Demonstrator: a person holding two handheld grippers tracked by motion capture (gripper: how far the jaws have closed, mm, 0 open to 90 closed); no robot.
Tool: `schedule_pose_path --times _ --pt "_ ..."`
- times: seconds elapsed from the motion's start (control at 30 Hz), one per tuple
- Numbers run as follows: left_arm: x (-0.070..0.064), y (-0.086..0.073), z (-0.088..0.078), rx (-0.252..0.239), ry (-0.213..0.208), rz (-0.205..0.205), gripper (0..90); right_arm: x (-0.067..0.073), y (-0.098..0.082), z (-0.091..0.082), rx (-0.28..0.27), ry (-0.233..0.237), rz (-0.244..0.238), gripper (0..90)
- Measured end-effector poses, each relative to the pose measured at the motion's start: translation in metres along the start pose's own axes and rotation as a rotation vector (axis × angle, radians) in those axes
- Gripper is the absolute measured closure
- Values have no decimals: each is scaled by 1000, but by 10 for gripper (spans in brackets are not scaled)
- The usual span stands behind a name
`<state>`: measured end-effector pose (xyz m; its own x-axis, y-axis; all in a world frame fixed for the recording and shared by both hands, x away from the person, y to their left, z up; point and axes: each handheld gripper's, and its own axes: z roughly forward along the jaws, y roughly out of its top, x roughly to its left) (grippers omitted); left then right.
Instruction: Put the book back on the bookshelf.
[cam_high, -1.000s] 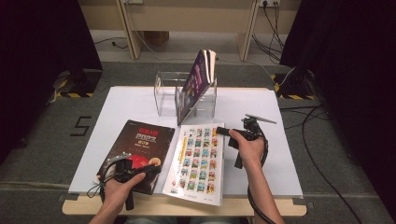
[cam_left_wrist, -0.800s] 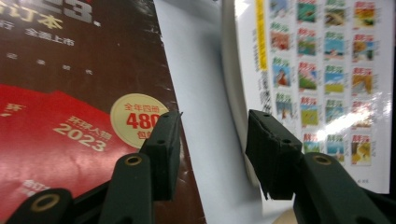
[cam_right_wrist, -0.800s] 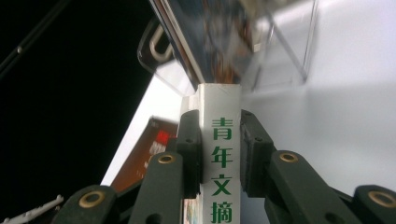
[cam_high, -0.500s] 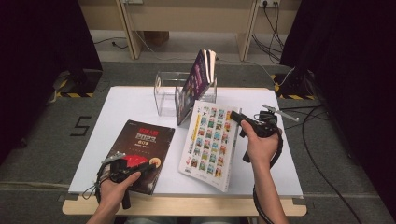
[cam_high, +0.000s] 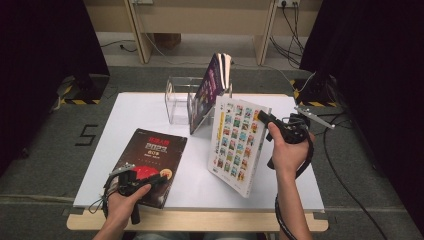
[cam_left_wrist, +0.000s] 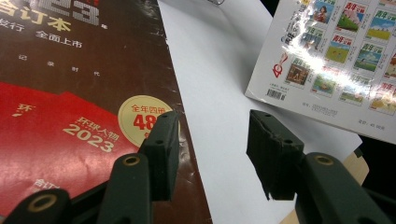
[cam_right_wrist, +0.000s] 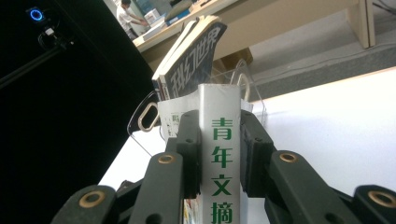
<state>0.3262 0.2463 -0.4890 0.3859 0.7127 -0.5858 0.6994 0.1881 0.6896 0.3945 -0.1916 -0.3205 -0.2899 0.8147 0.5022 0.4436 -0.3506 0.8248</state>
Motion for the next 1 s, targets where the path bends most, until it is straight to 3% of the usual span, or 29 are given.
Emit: schedule_pose_path --times 0.57,0.83,1.0 --pt "1 1 -1 -4 0 3 533 18 6 -21 -93 5 -69 740" --pt "1 1 0 -2 -2 0 533 20 7 -28 -131 -23 -92 740" --pt "1 0 1 -3 -3 -1 533 26 6 -28 -175 -34 -153 741"
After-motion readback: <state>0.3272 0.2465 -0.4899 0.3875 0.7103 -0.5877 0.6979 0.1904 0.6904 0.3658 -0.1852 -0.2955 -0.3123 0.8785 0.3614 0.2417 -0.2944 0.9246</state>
